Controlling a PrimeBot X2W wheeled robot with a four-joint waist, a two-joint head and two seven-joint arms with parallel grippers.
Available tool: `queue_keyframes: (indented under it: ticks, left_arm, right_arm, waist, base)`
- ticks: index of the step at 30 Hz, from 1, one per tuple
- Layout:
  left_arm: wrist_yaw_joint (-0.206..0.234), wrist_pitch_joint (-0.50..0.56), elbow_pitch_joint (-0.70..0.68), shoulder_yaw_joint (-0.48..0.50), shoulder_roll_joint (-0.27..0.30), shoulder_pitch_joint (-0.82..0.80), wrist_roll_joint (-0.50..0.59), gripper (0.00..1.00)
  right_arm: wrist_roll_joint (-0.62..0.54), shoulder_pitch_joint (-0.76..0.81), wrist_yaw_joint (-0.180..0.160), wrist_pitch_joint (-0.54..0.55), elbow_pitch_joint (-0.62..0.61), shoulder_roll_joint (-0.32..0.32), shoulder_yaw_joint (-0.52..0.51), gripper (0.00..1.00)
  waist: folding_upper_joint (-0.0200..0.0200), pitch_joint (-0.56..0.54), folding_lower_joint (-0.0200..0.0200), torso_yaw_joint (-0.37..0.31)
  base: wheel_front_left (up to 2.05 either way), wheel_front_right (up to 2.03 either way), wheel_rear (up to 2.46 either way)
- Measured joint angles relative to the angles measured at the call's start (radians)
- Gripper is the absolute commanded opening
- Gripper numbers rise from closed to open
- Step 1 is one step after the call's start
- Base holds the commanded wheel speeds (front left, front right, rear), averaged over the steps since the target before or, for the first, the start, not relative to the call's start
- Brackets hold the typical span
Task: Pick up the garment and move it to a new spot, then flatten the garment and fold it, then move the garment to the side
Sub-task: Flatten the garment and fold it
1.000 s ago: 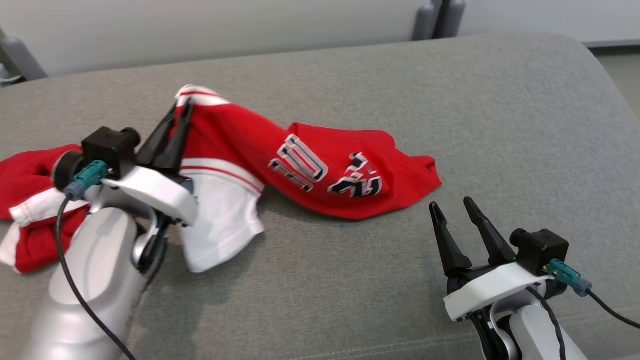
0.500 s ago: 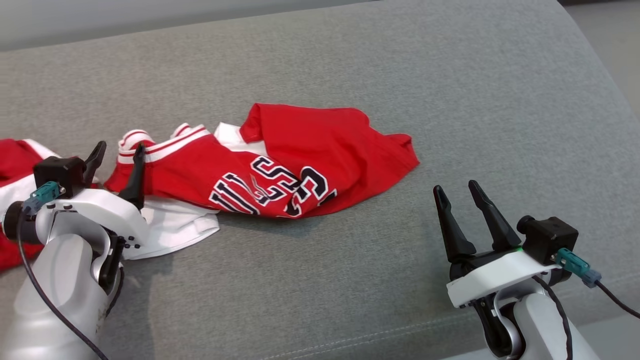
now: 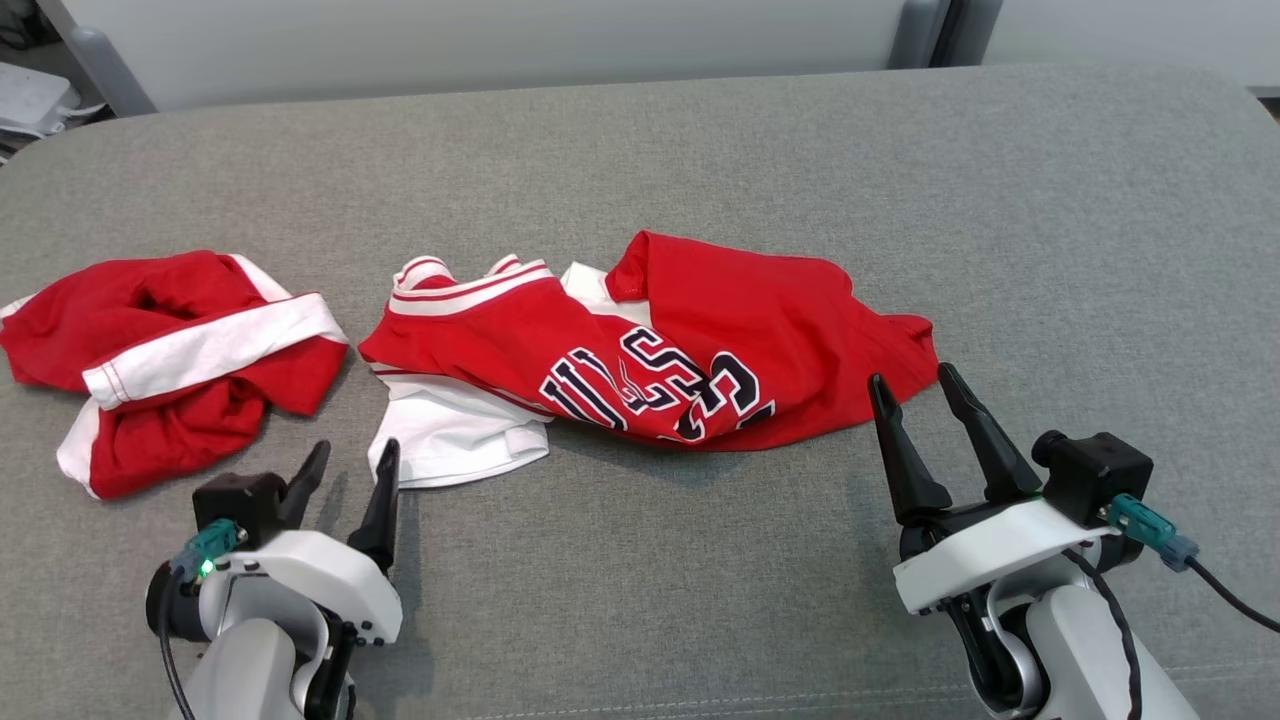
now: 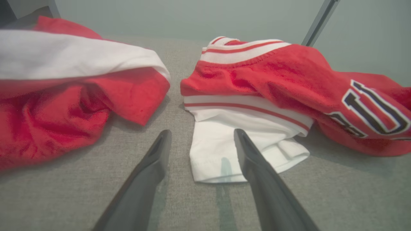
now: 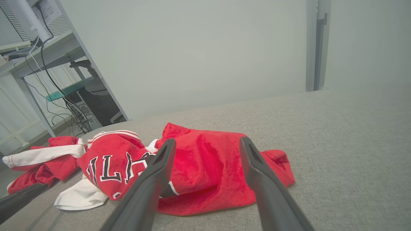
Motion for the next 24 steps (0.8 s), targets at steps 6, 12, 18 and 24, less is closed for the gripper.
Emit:
queue_keyframes:
  ticks: [6, 12, 18, 24]
  left_arm:
    - [0.0, 0.0, 0.04, -0.025, 0.001, 0.028, -0.016, 1.0]
    - [0.0, 0.0, 0.064, -0.035, 0.003, 0.028, -0.057, 1.0]
    - [0.0, 0.0, 0.109, -0.034, 0.008, 0.025, -0.073, 0.58]
    - [0.0, 0.0, 0.08, -0.067, 0.013, 0.008, -0.107, 0.0]
  right_arm:
    - [-0.001, -0.009, 0.0, 0.0, -0.005, 0.0, 0.0, 1.0]
    - [-0.015, -0.009, 0.0, 0.0, -0.008, 0.0, -0.025, 1.0]
    - [-0.044, -0.007, 0.0, 0.0, 0.002, 0.0, -0.071, 1.0]
    - [-0.053, -0.005, 0.0, 0.0, 0.089, 0.0, -0.104, 1.0]
  waist:
    - [0.0, -0.015, 0.0, 0.002]
    - [0.0, -0.006, 0.0, -0.027]
    - [0.0, 0.011, 0.0, -0.061]
    - [0.0, 0.034, 0.0, -0.056]
  base:
    - [0.0, 0.0, 0.0]
    - [0.0, 0.0, 0.0]
    - [0.0, 0.0, 0.0]
    - [0.0, 0.0, 0.0]
